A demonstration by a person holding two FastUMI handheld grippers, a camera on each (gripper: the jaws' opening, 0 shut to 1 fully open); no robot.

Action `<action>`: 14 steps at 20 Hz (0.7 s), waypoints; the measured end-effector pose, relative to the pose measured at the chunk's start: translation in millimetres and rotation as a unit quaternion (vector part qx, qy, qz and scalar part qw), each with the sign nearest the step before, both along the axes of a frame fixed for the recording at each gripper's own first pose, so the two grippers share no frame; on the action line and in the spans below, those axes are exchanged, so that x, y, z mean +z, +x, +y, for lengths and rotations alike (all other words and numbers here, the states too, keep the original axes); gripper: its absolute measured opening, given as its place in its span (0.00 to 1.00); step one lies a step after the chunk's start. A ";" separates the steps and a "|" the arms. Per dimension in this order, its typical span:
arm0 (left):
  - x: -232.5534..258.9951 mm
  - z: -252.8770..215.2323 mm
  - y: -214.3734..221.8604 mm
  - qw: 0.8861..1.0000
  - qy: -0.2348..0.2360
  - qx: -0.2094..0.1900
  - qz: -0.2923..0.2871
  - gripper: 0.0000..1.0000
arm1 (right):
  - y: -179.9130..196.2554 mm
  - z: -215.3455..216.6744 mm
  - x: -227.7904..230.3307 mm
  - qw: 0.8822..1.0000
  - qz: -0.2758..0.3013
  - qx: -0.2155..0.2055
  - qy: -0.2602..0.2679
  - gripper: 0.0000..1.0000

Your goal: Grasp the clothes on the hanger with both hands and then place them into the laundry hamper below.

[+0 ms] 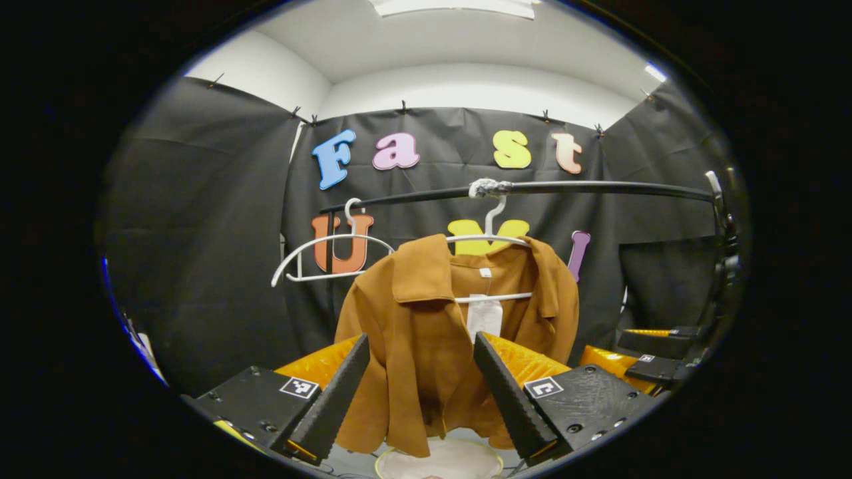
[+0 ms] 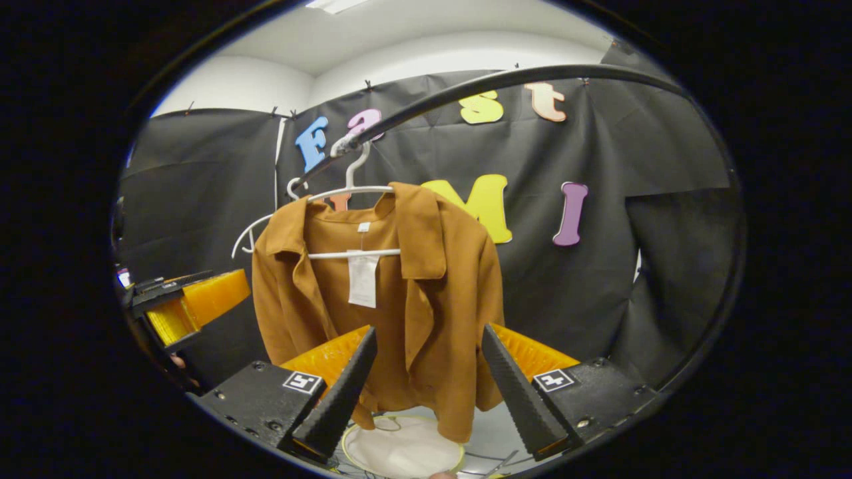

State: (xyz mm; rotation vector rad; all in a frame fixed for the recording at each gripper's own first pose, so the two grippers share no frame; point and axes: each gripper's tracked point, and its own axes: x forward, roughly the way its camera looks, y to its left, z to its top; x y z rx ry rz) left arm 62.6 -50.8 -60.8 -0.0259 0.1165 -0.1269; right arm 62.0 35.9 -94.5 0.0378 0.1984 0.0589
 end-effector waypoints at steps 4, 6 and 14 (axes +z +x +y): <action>-15.9 -20.7 17.2 1.000 -0.011 -0.023 0.012 1.00 | 33.6 6.0 -7.7 0.999 0.015 0.005 0.028 1.00; -24.1 -24.1 30.5 0.999 -0.013 -0.024 0.020 1.00 | 53.3 0.7 -9.1 0.999 0.019 -0.007 0.041 0.99; -53.9 -25.4 90.2 0.997 -0.051 -0.007 0.065 0.97 | 115.3 5.8 -11.9 0.991 0.030 -0.030 0.130 0.97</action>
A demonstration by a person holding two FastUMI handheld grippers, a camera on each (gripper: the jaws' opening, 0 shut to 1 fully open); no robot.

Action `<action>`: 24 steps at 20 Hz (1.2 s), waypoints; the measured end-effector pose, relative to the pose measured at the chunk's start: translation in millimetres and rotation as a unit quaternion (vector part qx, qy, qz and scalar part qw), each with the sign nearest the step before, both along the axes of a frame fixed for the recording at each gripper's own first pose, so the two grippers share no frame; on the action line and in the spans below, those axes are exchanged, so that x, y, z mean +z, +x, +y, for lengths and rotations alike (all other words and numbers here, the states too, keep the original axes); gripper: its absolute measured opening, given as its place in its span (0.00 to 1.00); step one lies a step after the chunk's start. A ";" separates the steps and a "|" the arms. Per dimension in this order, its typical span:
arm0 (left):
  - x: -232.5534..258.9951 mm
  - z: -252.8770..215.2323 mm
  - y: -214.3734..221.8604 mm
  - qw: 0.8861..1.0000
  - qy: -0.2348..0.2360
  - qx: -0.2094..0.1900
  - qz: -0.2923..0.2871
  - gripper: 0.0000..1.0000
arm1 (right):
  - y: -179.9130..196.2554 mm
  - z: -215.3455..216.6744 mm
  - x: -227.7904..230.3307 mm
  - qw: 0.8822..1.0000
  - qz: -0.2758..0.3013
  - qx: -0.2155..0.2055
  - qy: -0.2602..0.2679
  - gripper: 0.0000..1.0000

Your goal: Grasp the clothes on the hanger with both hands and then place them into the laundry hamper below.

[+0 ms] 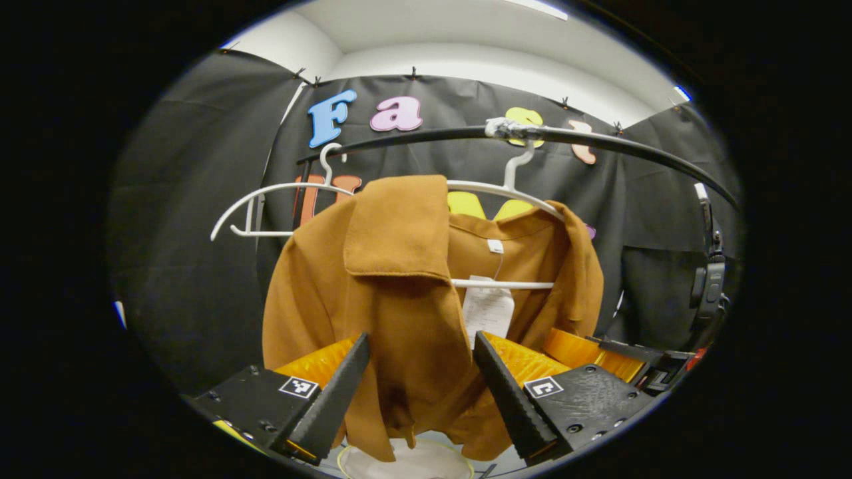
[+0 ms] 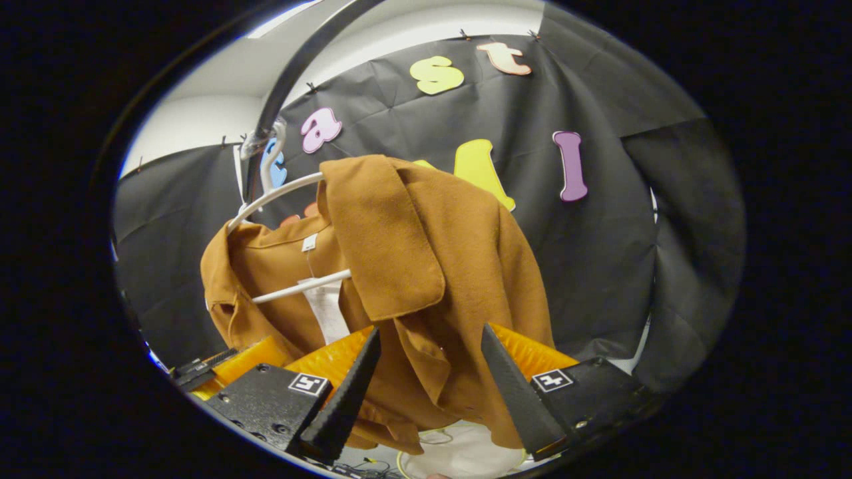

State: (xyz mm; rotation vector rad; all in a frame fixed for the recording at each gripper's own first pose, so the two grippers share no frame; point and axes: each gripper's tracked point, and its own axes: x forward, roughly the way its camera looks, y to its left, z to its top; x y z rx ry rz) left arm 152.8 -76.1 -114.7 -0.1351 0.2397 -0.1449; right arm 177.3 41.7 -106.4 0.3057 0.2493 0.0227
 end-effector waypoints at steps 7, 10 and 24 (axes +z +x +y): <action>-5.6 14.5 33.0 0.999 -0.005 0.043 -0.006 0.97 | 45.7 2.1 5.2 0.999 -0.021 -0.038 0.016 0.96; -7.5 16.2 45.7 0.999 -0.020 0.049 -0.008 1.00 | 55.6 -1.0 -1.1 0.999 -0.015 -0.040 0.030 0.89; 13.5 60.2 25.0 0.998 -0.052 0.036 -0.017 0.05 | 44.4 -100.5 24.5 0.984 -0.064 -0.098 0.133 0.10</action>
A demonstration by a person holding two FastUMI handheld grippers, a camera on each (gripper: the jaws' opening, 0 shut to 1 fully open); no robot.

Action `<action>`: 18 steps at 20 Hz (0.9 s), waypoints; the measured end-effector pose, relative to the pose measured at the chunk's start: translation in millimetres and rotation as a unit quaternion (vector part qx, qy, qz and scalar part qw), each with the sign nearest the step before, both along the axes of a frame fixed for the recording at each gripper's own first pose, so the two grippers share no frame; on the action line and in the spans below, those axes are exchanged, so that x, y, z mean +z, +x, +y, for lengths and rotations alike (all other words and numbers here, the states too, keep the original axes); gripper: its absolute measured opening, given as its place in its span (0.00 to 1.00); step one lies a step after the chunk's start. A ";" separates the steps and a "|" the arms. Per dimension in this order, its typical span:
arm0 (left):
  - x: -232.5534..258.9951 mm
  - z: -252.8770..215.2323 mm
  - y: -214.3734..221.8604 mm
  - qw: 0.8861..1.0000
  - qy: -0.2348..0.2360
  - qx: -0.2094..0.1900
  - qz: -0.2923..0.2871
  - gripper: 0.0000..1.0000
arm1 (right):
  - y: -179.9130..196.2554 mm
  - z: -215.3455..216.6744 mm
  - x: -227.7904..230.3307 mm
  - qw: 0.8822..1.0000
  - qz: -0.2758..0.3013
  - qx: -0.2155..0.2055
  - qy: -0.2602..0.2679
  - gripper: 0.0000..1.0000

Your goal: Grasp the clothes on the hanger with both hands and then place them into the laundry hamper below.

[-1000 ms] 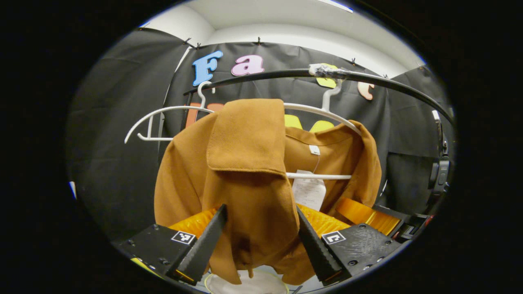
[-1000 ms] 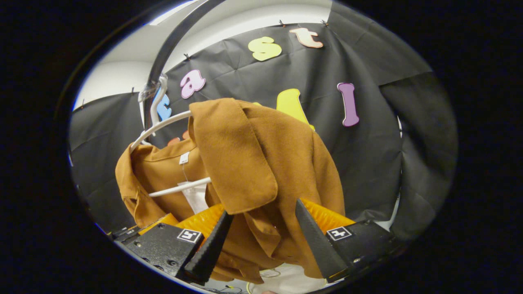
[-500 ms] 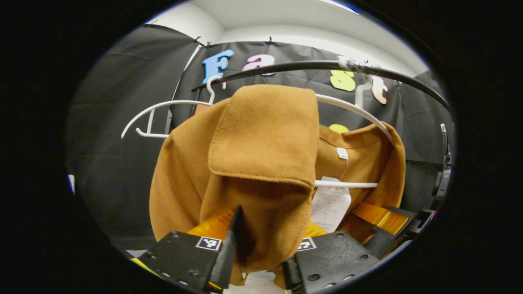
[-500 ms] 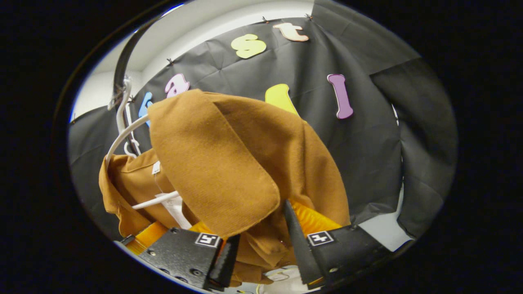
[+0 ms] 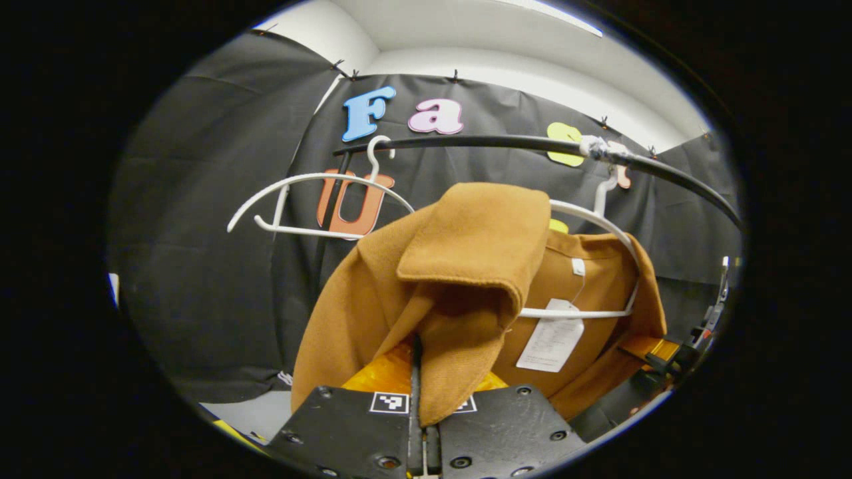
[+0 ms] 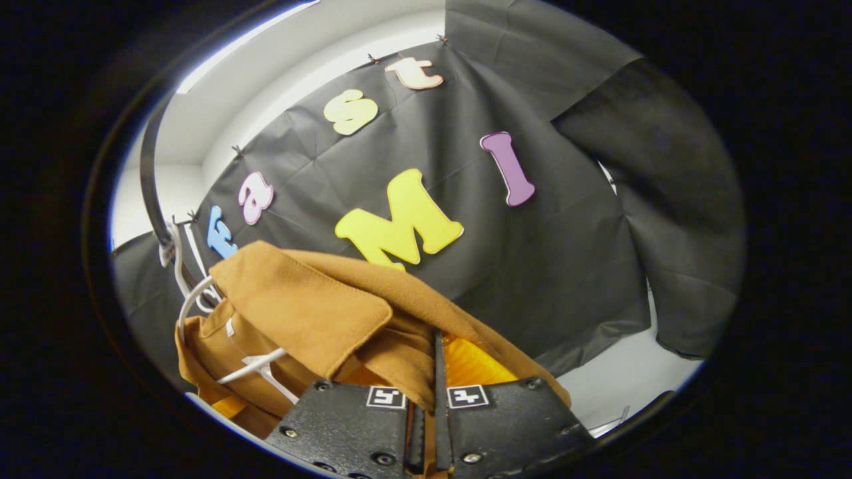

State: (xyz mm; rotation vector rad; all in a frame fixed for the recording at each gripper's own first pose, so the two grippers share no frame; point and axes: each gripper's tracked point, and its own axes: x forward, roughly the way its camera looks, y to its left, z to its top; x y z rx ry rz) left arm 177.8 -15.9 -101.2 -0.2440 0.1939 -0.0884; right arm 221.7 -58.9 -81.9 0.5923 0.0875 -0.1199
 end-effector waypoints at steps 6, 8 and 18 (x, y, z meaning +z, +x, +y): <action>34.3 26.1 -13.2 0.999 -0.008 0.013 -0.031 0.06 | 5.5 -19.9 18.3 1.000 -0.010 0.000 0.019 0.08; 46.2 35.6 -16.6 0.999 -0.017 0.020 -0.039 0.05 | 6.7 -25.6 24.1 0.999 -0.016 -0.001 0.030 0.08; 70.1 70.2 -6.7 0.997 -0.068 0.024 -0.031 0.05 | 34.2 -23.5 32.0 0.990 -0.005 0.091 0.105 0.08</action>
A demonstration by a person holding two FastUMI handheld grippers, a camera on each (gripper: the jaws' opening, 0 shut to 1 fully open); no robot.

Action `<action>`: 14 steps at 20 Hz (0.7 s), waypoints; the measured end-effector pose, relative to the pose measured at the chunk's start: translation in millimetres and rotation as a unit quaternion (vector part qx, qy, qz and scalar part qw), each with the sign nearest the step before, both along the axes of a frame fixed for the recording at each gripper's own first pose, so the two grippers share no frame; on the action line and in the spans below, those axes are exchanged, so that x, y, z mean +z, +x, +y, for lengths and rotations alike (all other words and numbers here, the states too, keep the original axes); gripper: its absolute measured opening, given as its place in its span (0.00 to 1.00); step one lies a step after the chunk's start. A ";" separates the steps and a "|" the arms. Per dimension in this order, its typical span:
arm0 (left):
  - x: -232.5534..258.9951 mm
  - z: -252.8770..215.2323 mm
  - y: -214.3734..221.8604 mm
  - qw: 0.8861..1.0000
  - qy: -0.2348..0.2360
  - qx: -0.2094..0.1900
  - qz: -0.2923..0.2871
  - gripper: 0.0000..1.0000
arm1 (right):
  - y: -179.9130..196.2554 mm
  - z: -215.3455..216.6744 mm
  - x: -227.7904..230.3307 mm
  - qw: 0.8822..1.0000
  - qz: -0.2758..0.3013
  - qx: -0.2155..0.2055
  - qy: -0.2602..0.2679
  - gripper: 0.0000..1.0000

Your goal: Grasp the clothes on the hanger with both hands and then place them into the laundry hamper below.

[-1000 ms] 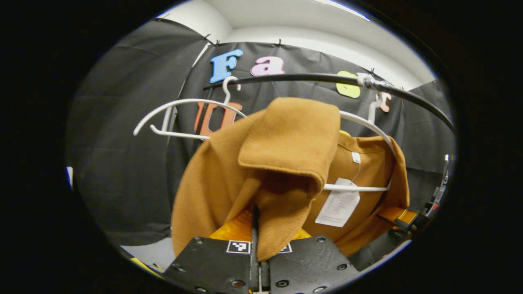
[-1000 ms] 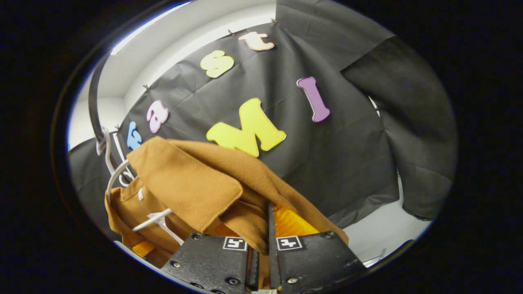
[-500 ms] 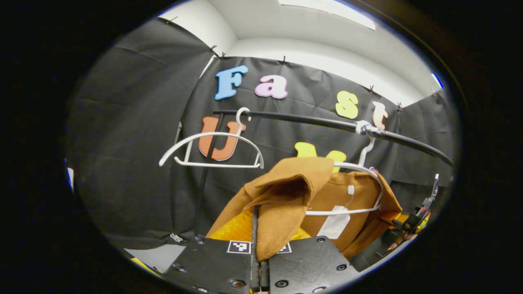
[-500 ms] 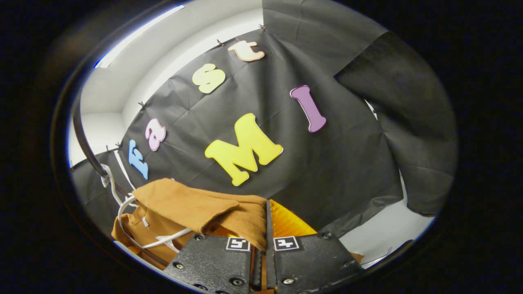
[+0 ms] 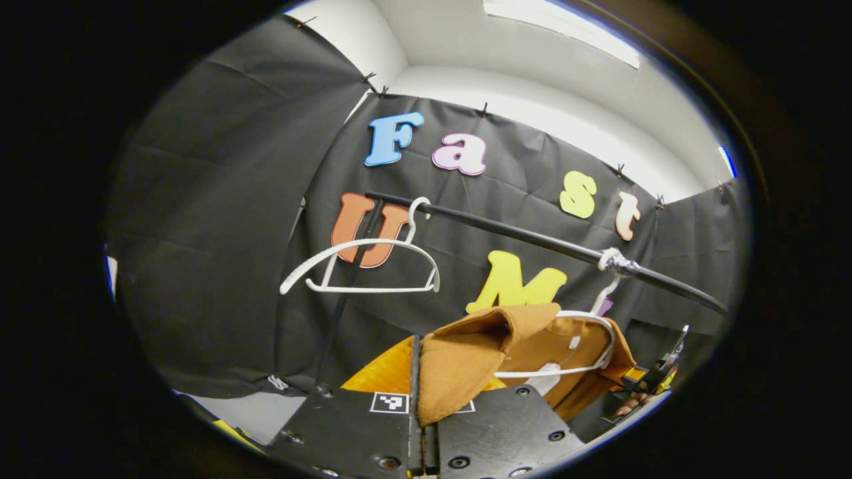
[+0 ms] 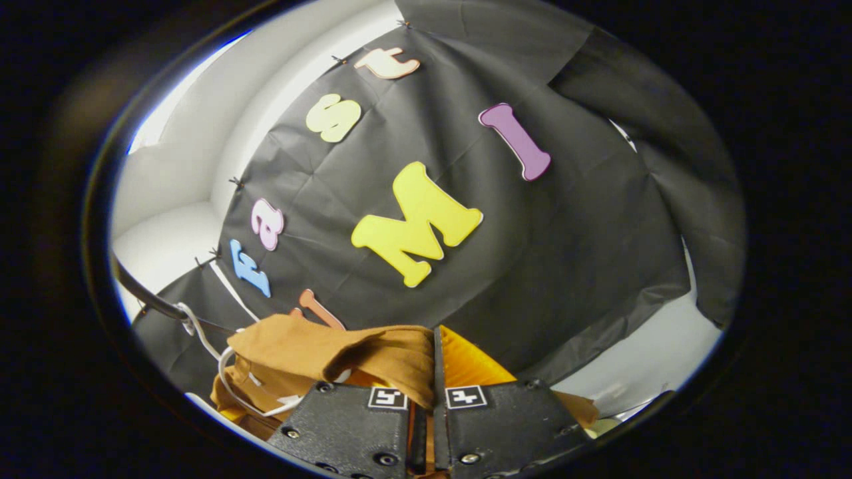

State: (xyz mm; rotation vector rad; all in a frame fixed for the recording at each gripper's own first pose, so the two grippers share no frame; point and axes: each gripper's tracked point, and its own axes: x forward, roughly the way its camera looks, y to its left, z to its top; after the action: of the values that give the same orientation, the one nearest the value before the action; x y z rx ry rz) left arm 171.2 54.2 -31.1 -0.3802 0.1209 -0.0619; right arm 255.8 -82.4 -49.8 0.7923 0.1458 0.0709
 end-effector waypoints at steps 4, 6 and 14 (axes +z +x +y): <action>3.3 13.0 7.0 1.000 -0.014 -0.008 0.002 0.05 | 11.1 -3.9 11.3 1.000 -0.006 0.012 0.003 0.07; 2.0 16.6 10.7 0.999 -0.026 -0.023 0.008 0.05 | 18.4 -6.8 8.8 1.000 0.004 0.019 0.006 0.08; -20.8 39.3 26.5 0.997 -0.061 -0.032 0.043 0.05 | 31.7 3.6 -29.3 0.997 0.057 0.047 0.004 0.08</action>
State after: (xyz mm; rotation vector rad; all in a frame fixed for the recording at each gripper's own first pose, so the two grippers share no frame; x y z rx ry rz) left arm 197.6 93.6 -51.9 -0.5020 0.2153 -0.1166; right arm 287.5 -78.8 -79.1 0.7985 0.2907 0.1150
